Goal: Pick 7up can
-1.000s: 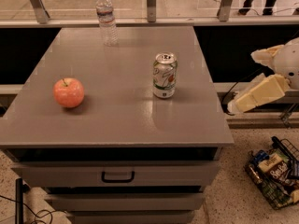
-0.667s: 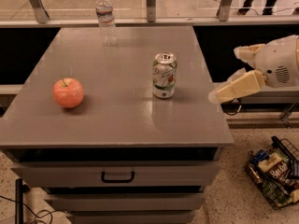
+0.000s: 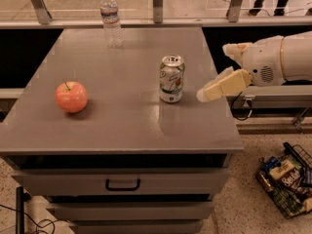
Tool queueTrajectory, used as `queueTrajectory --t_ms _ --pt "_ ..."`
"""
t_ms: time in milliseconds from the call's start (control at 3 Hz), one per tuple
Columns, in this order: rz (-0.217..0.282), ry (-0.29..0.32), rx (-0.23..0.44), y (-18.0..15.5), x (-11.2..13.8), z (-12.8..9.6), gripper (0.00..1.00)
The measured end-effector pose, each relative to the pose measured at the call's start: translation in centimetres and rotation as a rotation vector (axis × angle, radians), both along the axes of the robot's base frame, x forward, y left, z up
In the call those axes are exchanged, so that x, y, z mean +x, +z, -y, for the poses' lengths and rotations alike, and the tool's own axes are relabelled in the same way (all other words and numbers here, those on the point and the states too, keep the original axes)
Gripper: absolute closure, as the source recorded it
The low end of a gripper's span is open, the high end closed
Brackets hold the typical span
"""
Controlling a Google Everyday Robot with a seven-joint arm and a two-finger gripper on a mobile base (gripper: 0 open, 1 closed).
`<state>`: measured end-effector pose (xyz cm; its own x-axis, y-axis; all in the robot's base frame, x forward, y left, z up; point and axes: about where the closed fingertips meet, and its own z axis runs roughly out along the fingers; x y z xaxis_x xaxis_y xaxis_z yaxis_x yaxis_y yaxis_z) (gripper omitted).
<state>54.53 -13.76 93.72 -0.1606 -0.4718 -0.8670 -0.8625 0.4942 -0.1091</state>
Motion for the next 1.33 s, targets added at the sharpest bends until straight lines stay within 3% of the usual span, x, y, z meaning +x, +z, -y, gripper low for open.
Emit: queueTrajectory --t_ms 667,1333 --pt "0.043 0.047 0.048 -4.4 2.8 -3.8 0.0" --pt "0.088 0.067 0.143 -5.8 5.9 -6.7 0.0"
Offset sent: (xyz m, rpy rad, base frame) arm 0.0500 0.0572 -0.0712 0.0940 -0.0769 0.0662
